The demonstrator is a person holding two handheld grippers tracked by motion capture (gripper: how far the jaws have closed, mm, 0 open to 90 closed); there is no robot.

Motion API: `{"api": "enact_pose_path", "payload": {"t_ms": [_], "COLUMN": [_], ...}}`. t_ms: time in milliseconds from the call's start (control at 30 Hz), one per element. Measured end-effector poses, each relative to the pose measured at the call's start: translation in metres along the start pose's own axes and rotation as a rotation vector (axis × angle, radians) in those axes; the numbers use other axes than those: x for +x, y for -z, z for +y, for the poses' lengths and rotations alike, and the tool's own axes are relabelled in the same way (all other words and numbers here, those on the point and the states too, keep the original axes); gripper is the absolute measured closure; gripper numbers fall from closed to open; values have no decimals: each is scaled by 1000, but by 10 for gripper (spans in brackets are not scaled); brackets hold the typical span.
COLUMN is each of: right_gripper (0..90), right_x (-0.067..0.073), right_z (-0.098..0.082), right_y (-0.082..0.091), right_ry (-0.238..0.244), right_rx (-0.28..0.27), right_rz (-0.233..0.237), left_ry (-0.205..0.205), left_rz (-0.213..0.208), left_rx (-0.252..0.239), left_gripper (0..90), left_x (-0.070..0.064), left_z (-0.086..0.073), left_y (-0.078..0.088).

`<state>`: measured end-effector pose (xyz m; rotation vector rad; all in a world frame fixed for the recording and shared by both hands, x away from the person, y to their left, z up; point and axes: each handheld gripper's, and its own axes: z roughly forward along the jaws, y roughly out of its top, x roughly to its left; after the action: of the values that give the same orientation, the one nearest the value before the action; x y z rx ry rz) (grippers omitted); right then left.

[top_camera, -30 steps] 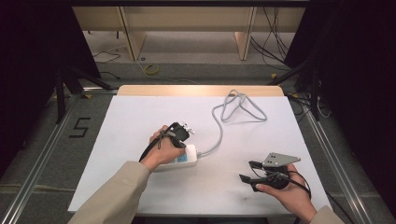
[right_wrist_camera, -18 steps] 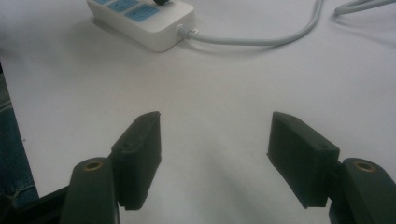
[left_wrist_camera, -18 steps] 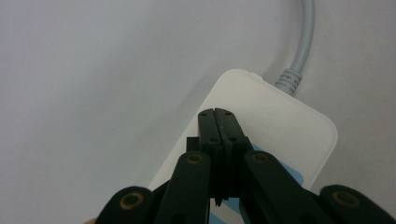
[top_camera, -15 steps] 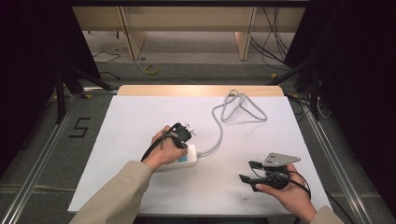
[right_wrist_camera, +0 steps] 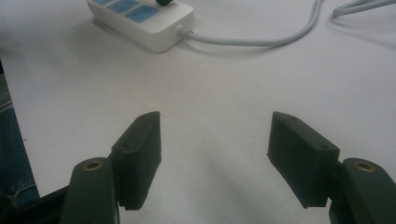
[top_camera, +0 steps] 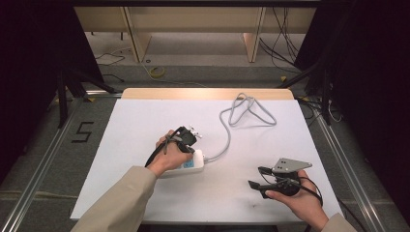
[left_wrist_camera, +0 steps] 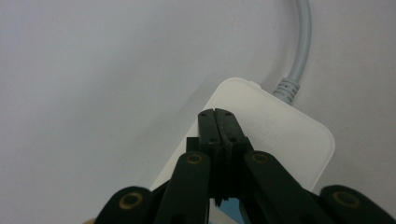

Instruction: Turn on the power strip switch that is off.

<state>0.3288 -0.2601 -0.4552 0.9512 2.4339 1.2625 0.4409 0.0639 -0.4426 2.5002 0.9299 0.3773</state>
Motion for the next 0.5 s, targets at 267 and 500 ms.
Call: {"api": "enact_pose_path", "payload": {"t_ms": [267, 500], "right_gripper": [352, 352], "right_x": [0, 0], "right_z": [0, 0], "right_y": [0, 1], "right_ry": [0, -1], "right_rx": [-2, -3], "right_rz": [-1, -2], "left_ry": [-5, -1], "left_rz": [3, 2], "left_rx": [-5, -9], "left_gripper": [900, 899], "left_x": [0, 1], "left_z": [0, -1], "left_y": [0, 1]}}
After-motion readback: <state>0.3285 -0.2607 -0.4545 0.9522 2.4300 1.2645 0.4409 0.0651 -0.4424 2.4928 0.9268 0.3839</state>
